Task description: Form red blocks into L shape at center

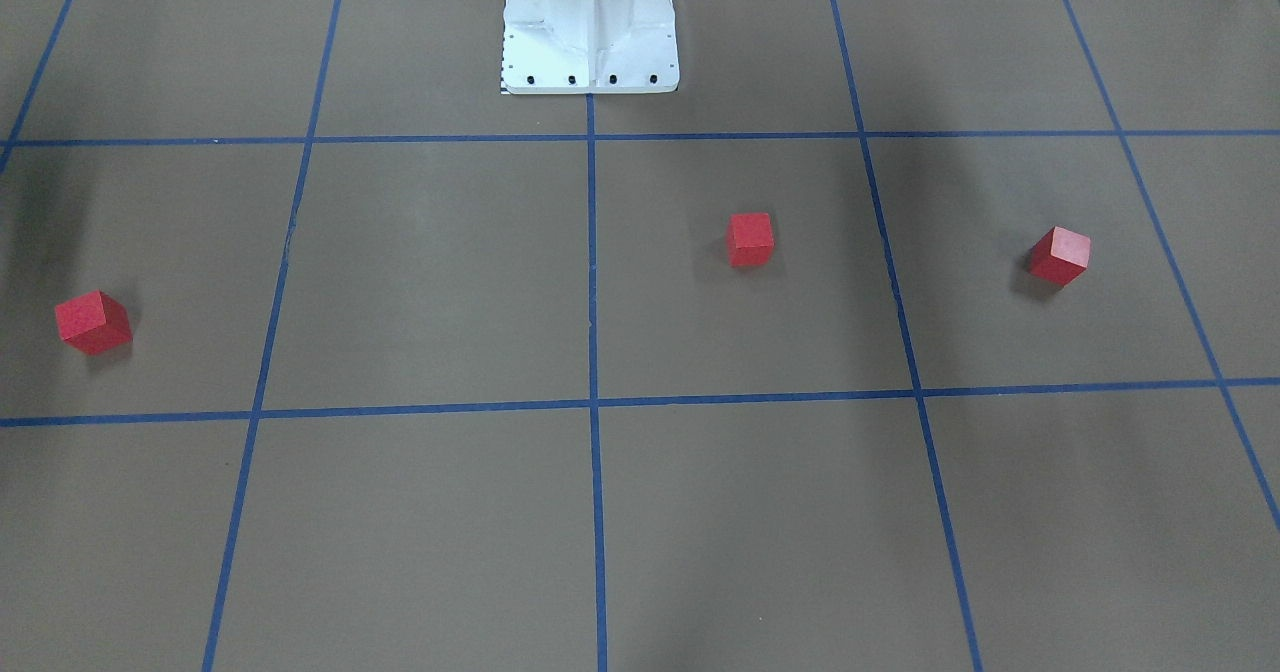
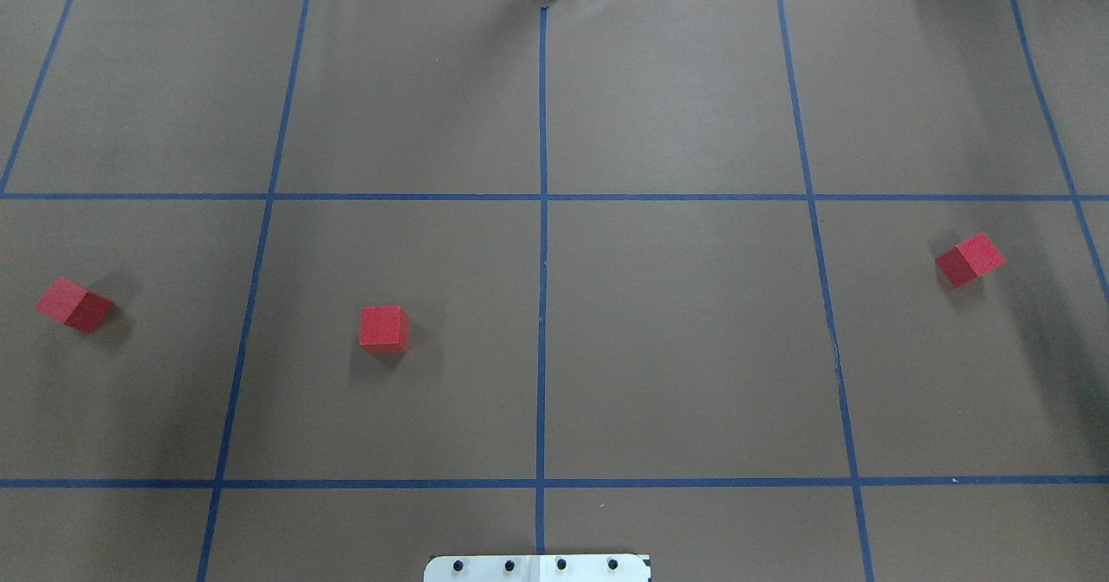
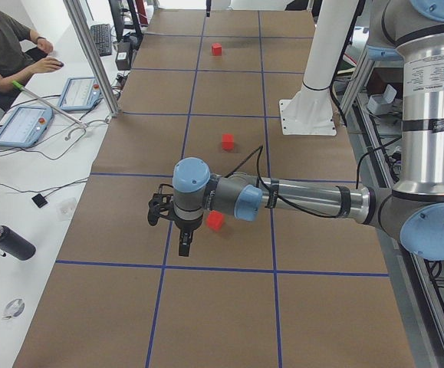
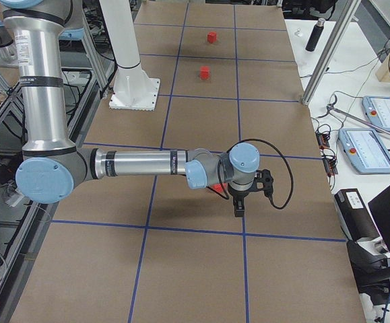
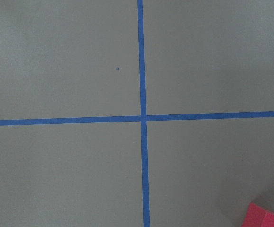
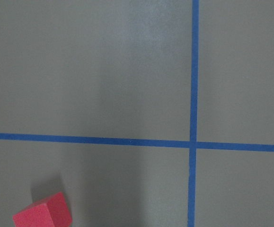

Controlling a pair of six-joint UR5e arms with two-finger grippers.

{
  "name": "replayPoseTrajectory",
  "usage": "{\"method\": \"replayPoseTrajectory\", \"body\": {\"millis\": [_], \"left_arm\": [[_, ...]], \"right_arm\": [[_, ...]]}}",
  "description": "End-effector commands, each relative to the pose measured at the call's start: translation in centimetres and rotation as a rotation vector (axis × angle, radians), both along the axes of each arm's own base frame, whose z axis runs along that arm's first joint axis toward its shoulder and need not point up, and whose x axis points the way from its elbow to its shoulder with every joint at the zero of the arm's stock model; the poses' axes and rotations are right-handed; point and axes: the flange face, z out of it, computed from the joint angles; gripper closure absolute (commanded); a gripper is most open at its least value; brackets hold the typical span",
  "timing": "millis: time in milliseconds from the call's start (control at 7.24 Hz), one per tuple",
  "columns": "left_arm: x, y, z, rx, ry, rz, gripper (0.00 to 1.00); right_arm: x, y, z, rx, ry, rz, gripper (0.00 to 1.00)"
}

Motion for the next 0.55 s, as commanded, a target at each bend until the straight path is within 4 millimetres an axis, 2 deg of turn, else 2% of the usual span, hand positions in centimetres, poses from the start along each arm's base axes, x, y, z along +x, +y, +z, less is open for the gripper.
{"method": "replayPoseTrajectory", "body": {"millis": [0,276,414], "left_arm": [[0.4,0.2,-0.2,-0.006,0.046,0.013,0.0],[0.7,0.0,-0.5,0.026,0.048,0.021,0.0],[0.8,-0.1,-0.9,0.055,0.051,0.024,0.0]], "right_arm": [[-5.9,0.9,-0.7,0.034,-0.009,-0.114,0.0],[-10.2,1.4,-2.5,0.104,0.0,-0.189,0.0],[-10.5,1.5,-3.2,0.134,-0.015,-0.196,0.0]]}}
